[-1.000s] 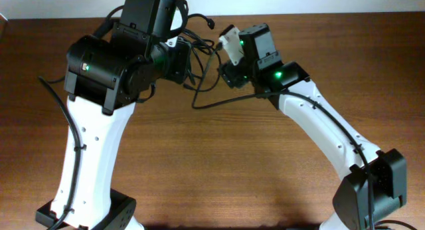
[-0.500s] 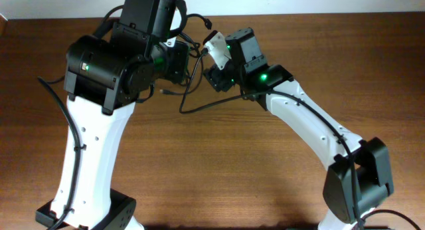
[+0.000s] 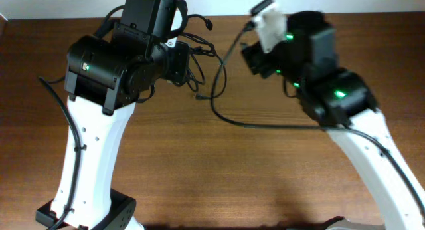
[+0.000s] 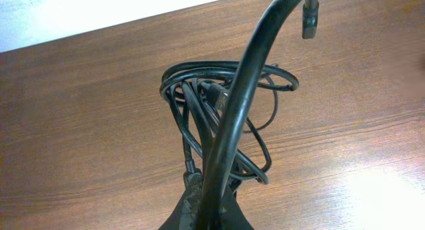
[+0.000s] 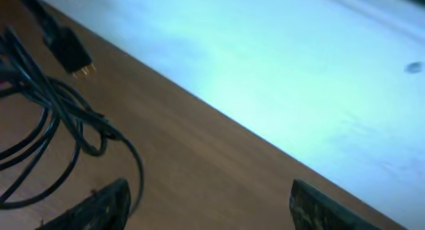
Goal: Untangle cables
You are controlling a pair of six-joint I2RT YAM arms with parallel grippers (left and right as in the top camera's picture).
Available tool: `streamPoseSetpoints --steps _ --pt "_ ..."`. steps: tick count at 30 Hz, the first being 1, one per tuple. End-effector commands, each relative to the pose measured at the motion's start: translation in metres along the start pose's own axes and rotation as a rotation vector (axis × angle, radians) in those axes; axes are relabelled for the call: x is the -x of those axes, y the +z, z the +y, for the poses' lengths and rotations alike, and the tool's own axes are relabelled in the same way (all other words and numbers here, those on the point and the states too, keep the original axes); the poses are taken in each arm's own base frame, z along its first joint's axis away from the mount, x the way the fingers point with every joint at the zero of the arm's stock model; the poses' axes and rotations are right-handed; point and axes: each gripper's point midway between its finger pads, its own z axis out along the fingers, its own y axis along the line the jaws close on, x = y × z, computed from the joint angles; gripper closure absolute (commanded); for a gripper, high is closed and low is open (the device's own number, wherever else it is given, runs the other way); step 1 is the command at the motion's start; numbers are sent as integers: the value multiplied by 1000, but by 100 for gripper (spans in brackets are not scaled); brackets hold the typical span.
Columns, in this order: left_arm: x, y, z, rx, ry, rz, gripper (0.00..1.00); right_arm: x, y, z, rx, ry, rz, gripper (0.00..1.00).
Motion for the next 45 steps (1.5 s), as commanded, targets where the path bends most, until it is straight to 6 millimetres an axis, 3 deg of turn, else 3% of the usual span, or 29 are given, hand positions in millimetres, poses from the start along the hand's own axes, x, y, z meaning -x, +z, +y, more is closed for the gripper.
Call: streamPoseSetpoints --steps 1,4,7,10,16,19,24,27,29,33,37,40,41,43,45 --pt "5 -8 3 3 2 -33 100 -16 9 2 15 12 60 24" --pt "6 -8 2 2 1 -38 100 -6 10 49 211 -17 13 24" --pt "5 -8 2 2 1 -37 100 7 -2 95 413 -186 -79 24" --pt "5 -8 2 2 1 -36 100 7 -7 112 499 -299 -121 25" --pt "7 -12 4 4 -1 -49 100 -23 34 119 530 -356 -44 27" --pt "14 -22 4 -2 -8 -89 100 -14 39 121 535 -359 -93 27" --pt "10 -22 4 -3 -9 -71 100 10 41 115 487 -377 -188 27" --pt "10 -22 4 -2 -9 -72 100 17 48 99 386 -386 -192 27" --pt "10 -22 4 -2 -9 -72 100 15 54 84 300 -386 -158 27" --pt "11 -22 4 -3 -9 -74 100 8 63 76 280 -378 -136 27" --pt "11 -22 4 -3 -9 -74 100 -6 86 81 299 -355 -98 27" --pt "11 -22 4 -3 -9 -75 100 -3 89 90 345 -325 -128 27" --pt "11 -22 4 -3 -9 -74 100 -2 91 91 348 -317 -134 36" --pt "10 -22 4 -3 -9 -74 100 -3 92 91 347 -304 -128 96" --pt "10 -22 4 -3 -9 -73 100 -5 93 90 343 -296 -116 96"
